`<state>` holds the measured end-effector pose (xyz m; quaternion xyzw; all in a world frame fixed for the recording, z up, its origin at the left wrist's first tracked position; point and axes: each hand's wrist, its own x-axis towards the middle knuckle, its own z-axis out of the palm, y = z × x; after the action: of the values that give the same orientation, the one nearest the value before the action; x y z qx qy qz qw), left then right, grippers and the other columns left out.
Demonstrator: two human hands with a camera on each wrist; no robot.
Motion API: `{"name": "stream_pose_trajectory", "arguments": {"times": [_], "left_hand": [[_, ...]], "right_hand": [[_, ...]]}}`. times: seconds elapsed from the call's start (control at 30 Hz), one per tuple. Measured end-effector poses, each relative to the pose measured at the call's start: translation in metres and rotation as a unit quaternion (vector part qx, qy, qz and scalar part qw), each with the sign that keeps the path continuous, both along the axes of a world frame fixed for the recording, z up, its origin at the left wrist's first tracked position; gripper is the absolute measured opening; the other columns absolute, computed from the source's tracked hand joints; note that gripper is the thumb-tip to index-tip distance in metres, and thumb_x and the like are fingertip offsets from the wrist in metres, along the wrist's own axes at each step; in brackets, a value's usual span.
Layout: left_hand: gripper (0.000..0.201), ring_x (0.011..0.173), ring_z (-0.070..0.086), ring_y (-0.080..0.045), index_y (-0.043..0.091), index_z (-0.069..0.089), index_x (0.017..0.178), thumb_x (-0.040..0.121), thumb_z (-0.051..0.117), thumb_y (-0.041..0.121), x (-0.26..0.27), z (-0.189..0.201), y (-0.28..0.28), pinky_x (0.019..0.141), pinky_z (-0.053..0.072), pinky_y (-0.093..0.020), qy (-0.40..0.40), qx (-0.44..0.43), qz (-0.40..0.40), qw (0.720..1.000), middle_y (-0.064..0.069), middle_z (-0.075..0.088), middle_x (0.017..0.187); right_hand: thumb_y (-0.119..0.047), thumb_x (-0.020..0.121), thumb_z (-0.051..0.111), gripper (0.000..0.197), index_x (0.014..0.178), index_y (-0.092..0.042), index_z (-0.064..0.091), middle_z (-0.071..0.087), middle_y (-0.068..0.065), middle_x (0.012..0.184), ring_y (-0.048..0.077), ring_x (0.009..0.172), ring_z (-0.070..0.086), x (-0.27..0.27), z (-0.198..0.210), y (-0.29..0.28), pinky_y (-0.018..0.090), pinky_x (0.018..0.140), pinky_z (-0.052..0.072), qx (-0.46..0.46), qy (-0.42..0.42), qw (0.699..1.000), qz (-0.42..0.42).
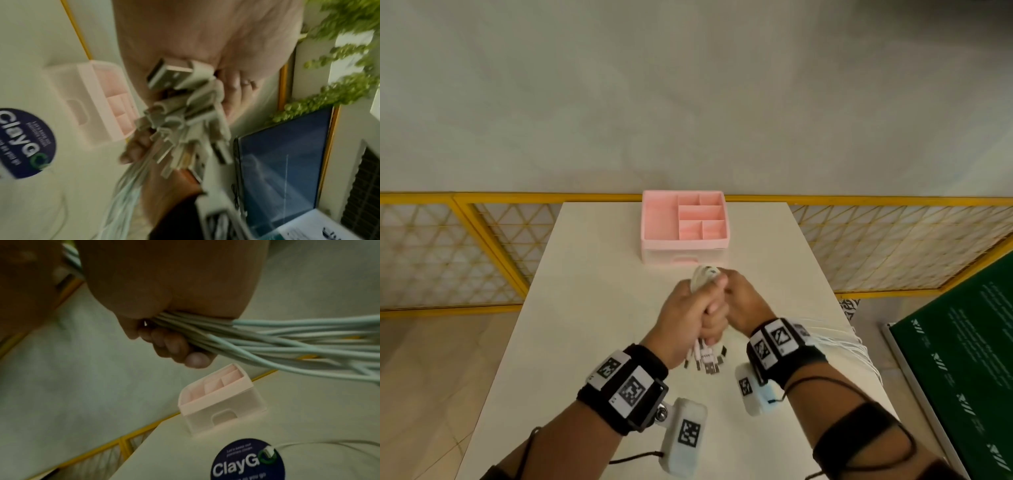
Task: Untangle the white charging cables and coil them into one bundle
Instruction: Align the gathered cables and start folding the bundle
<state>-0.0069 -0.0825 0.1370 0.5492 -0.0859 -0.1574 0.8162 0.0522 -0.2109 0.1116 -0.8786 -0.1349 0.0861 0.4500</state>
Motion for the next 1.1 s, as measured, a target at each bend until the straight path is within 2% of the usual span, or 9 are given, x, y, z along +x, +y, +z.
{"name": "stream_pose_trajectory", "arguments": {"times": [0.07, 0.17, 0.23, 0.4, 0.53, 0.7, 0.8, 0.93, 1.1], "left_hand": [[0.047, 0.037, 0.019, -0.012, 0.018, 0.036, 0.059, 0.095, 0.053, 0.043, 0.009, 0.01, 0.006, 0.042, 0.02, -0.027, -0.011, -0.043, 0.044, 0.998, 0.003, 0.021, 0.045], [0.051, 0.034, 0.02, -0.01, 0.02, 0.036, 0.054, 0.092, 0.051, 0.049, 0.019, 0.02, 0.011, 0.039, 0.023, -0.022, 0.026, -0.113, 0.098, 0.988, 0.006, 0.021, 0.042], [0.054, 0.034, 0.021, -0.008, 0.022, 0.035, 0.052, 0.093, 0.053, 0.053, 0.022, 0.019, 0.015, 0.039, 0.027, -0.02, 0.045, -0.135, 0.138, 0.98, 0.007, 0.022, 0.041], [0.054, 0.04, 0.018, -0.011, 0.02, 0.03, 0.058, 0.095, 0.048, 0.057, 0.032, 0.008, 0.023, 0.043, 0.029, -0.024, 0.069, -0.138, 0.242, 0.958, 0.005, 0.019, 0.047], [0.055, 0.045, 0.021, -0.014, 0.021, 0.032, 0.06, 0.096, 0.047, 0.059, 0.035, -0.007, 0.024, 0.047, 0.034, -0.027, 0.089, -0.128, 0.341, 0.927, 0.004, 0.021, 0.052], [0.055, 0.046, 0.023, -0.015, 0.021, 0.033, 0.06, 0.081, 0.054, 0.066, 0.036, -0.015, 0.024, 0.051, 0.037, -0.03, 0.069, -0.117, 0.36, 0.923, 0.001, 0.022, 0.055], [0.056, 0.046, 0.024, -0.016, 0.021, 0.034, 0.059, 0.078, 0.054, 0.07, 0.038, -0.017, 0.027, 0.053, 0.039, -0.03, 0.061, -0.111, 0.37, 0.92, 0.001, 0.023, 0.055], [0.058, 0.043, 0.026, -0.014, 0.02, 0.037, 0.058, 0.09, 0.047, 0.067, 0.043, -0.016, 0.036, 0.053, 0.042, -0.029, 0.069, -0.145, 0.37, 0.915, 0.003, 0.027, 0.051], [0.055, 0.044, 0.029, -0.015, 0.019, 0.038, 0.058, 0.088, 0.049, 0.064, 0.039, -0.022, 0.026, 0.055, 0.042, -0.031, 0.03, -0.067, 0.356, 0.932, 0.003, 0.03, 0.052]], "right_hand": [[-0.001, 0.094, 0.045, 0.049, 0.053, -0.025, 0.057, 0.056, -0.008, 0.049, 0.001, 0.047, 0.054, -0.013, -0.007, 0.01, 0.018, 0.049, 0.045, -0.002, -0.02, 1.0, 0.01], [-0.001, 0.088, 0.056, 0.027, 0.068, -0.019, 0.055, 0.053, -0.012, 0.057, -0.005, 0.053, 0.052, -0.03, -0.029, 0.021, 0.011, 0.054, 0.038, 0.011, 0.01, 1.0, -0.004], [-0.009, 0.094, 0.055, 0.017, 0.078, -0.014, 0.056, 0.05, -0.012, 0.063, 0.0, 0.054, 0.05, -0.043, -0.047, 0.025, 0.014, 0.055, 0.037, -0.035, 0.005, 0.999, -0.009], [-0.043, 0.101, 0.047, 0.036, 0.076, -0.018, 0.043, 0.051, -0.001, 0.07, 0.017, 0.066, 0.045, -0.052, -0.077, 0.028, 0.036, 0.066, 0.041, -0.1, 0.033, 0.994, 0.007], [-0.045, 0.1, 0.047, 0.04, 0.068, -0.023, 0.036, 0.044, -0.004, 0.066, 0.015, 0.062, 0.041, -0.057, -0.079, 0.03, 0.035, 0.065, 0.039, -0.121, 0.071, 0.989, 0.057], [-0.055, 0.096, 0.05, 0.043, 0.071, -0.022, 0.038, 0.046, -0.006, 0.067, 0.011, 0.059, 0.042, -0.062, -0.077, 0.029, 0.031, 0.062, 0.038, -0.107, 0.071, 0.986, 0.102], [-0.064, 0.09, 0.049, 0.047, 0.082, -0.018, 0.046, 0.056, -0.003, 0.073, 0.016, 0.067, 0.052, -0.066, -0.081, 0.023, 0.04, 0.068, 0.047, -0.075, 0.057, 0.992, 0.081], [-0.054, 0.097, 0.047, 0.04, 0.077, -0.019, 0.043, 0.05, -0.003, 0.064, 0.018, 0.061, 0.047, -0.071, -0.094, 0.003, 0.044, 0.066, 0.046, -0.117, 0.041, 0.992, 0.022], [-0.045, 0.089, 0.037, 0.034, 0.076, -0.015, 0.046, 0.061, 0.01, 0.081, 0.027, 0.075, 0.057, -0.084, -0.09, 0.015, 0.04, 0.071, 0.048, -0.161, 0.091, 0.978, 0.094]]}}
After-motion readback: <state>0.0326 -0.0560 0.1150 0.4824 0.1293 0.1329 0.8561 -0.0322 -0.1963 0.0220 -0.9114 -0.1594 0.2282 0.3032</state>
